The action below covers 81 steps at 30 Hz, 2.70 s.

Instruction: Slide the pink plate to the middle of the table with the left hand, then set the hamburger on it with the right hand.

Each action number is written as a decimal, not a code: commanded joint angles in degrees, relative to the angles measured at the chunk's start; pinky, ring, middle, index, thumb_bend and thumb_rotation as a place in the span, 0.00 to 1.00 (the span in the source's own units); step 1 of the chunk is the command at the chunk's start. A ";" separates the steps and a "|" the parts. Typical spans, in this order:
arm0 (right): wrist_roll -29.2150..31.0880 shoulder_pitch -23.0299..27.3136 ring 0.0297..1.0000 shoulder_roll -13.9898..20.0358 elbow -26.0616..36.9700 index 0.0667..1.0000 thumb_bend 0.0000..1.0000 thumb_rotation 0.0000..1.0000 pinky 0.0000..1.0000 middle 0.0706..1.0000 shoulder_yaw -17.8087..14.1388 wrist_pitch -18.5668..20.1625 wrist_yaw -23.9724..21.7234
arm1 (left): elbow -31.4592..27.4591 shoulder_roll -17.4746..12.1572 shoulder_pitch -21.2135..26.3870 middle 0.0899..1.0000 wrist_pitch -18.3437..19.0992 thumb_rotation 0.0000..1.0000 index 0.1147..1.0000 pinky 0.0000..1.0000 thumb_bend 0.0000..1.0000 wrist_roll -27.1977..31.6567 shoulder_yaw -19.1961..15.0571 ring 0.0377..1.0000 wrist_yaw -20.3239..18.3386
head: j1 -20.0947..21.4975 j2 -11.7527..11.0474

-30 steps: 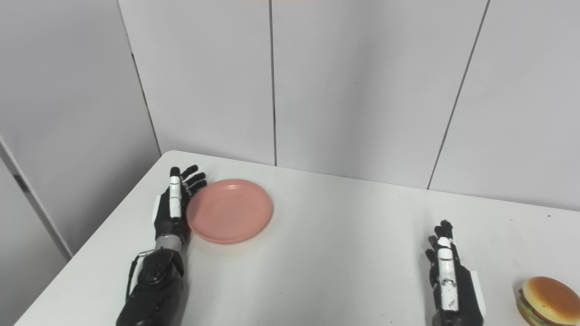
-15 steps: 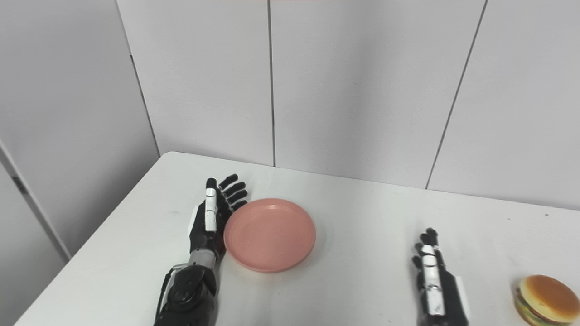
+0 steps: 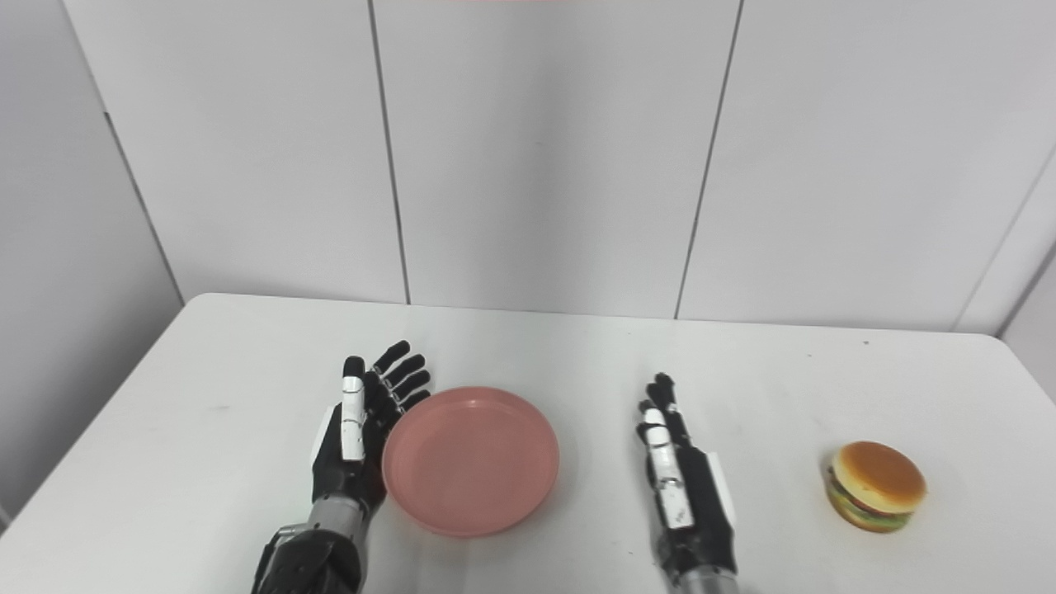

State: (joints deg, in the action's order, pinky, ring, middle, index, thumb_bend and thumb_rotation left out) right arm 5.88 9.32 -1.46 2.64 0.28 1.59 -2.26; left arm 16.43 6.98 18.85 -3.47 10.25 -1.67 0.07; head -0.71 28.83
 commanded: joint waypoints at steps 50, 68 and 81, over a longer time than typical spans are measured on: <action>-27.64 8.59 0.85 47.35 3.46 0.85 0.89 0.17 0.74 0.87 -1.68 11.12 -16.85 | -0.08 -1.38 -3.78 1.00 -0.29 1.00 1.00 1.00 0.74 -6.52 7.08 1.00 -5.73 | 16.61 3.20; -37.16 10.43 0.96 49.23 -12.87 0.92 1.00 0.51 0.96 0.94 6.20 2.85 -14.01 | -0.65 -0.88 -4.12 1.00 -0.36 1.00 1.00 1.00 0.74 -6.59 6.91 1.00 -5.90 | 16.01 3.48; -31.21 10.26 0.51 42.36 -18.76 0.50 0.56 0.02 0.49 0.46 1.38 -5.23 -3.23 | -0.85 -0.31 -4.32 1.00 -0.38 1.00 1.00 1.00 0.73 -6.22 6.93 1.00 -5.97 | 14.65 3.52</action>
State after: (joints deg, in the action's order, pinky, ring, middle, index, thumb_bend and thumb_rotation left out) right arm -25.29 18.47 40.76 -15.51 2.53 -0.94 -8.37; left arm 14.54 6.72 16.10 -3.71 3.35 5.54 -5.55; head 14.24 32.34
